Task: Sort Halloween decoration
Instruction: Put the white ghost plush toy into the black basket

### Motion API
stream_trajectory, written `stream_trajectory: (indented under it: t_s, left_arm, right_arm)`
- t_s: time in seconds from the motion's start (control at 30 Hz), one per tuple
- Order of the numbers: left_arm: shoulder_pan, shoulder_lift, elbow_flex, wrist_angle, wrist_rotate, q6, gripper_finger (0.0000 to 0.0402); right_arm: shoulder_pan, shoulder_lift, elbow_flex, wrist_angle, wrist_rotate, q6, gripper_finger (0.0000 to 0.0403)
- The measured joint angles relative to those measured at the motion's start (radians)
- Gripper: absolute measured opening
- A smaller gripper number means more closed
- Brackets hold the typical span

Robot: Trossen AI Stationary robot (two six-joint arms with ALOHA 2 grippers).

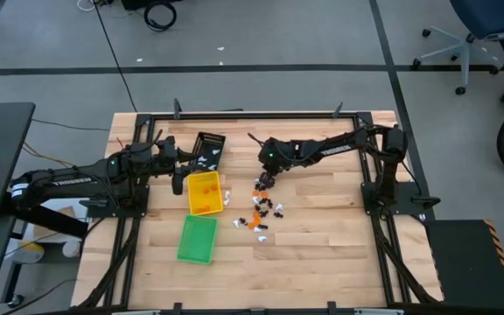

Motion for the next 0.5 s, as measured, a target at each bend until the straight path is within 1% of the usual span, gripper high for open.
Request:
stream_trajectory:
  t_s: [0.07,0.17,0.23,0.37,0.43,0.5]
  left_arm:
    - [0.0,0.0,0.0,-0.005,0.0,0.0,0.0142]
    - [0.0,0.0,0.0,-0.006,0.0,0.0,0.0142]
    - [0.0,0.0,0.0,-0.006,0.0,0.0,0.0142]
    - [0.0,0.0,0.0,-0.005,0.0,-0.001,0.0142]
    - [0.0,0.0,0.0,-0.005,0.0,-0.001,0.0142]
    - [0.0,0.0,0.0,-0.005,0.0,-0.001,0.0142]
  right_arm:
    - [0.008,0.0,0.0,-0.03,0.012,-0.013,0.0029]
    - [0.025,-0.009,0.0,-0.054,0.049,-0.034,0.0067]
    - [0.041,-0.02,0.0,-0.053,0.095,-0.055,0.0094]
    - [0.079,-0.035,0.001,-0.081,0.23,-0.085,0.014]
    - [0.087,-0.035,0.001,-0.1,0.265,-0.087,0.0157]
    - [0.087,-0.034,0.001,-0.121,0.265,-0.086,0.0167]
